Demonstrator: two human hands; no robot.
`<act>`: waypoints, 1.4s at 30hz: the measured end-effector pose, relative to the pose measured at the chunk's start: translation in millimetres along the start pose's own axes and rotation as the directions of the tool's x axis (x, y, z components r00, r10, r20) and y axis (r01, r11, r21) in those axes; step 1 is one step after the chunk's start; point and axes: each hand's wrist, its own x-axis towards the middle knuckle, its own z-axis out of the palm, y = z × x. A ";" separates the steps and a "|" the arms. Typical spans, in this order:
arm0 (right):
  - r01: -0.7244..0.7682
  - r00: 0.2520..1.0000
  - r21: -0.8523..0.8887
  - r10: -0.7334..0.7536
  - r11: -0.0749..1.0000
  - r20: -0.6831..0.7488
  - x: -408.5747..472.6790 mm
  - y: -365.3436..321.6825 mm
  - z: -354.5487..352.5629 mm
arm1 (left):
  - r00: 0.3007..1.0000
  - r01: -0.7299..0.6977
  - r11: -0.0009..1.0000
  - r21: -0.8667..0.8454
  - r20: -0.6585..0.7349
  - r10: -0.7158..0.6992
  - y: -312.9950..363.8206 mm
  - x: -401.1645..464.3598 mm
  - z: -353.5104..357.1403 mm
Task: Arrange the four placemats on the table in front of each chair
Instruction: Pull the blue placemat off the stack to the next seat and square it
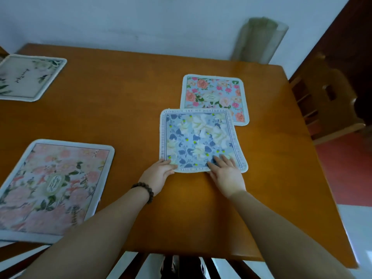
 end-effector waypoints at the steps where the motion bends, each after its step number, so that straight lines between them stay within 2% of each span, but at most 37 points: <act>1: -0.003 1.000 0.000 0.003 1.000 0.010 -11.7 -4.4 1.3 | 1.000 0.005 1.000 0.007 0.010 -0.005 0.0 -9.7 1.7; 7: 0.025 0.998 -0.013 -0.024 1.000 0.057 -75.6 -27.8 9.8 | 0.997 0.031 0.998 0.060 0.067 -0.035 0.1 -64.5 10.8; 12: 0.065 0.992 0.027 -0.068 0.998 0.102 -122.8 -47.9 24.4 | 0.997 0.073 0.992 0.099 0.016 -0.075 -4.4 -109.9 27.2; 16: 0.081 0.992 0.038 -0.084 0.996 0.090 -147.5 -63.8 37.4 | 0.987 0.160 0.979 0.127 -0.006 -0.160 -7.0 -139.0 38.4; 20: 0.081 0.989 0.031 -0.085 0.996 0.119 -155.0 -59.6 43.2 | 0.954 0.298 0.921 0.250 -0.093 -0.283 -3.4 -152.5 48.4; 24: -0.070 0.996 0.135 0.063 0.988 0.057 -146.7 -32.7 32.2 | 0.901 0.434 0.858 0.275 -0.144 -0.410 14.3 -155.3 62.3; 28: -0.221 0.972 0.249 0.193 0.943 0.130 -127.7 -1.0 22.7 | 0.880 0.468 0.816 0.339 -0.095 -0.465 26.5 -144.1 81.4; 31: -0.289 0.955 0.373 0.238 0.882 0.178 -119.2 4.1 24.4 | 0.880 0.465 0.812 0.353 -0.086 -0.466 26.5 -138.0 94.3; 36: -0.340 0.938 0.592 0.309 0.731 0.157 -119.6 -9.0 33.3 | 0.889 0.454 0.813 0.364 -0.134 -0.437 17.9 -132.4 98.8; 42: -0.380 0.906 0.635 0.409 0.673 0.108 -126.5 -33.3 37.9 | 0.920 0.390 0.856 0.340 -0.110 -0.376 3.0 -102.3 65.2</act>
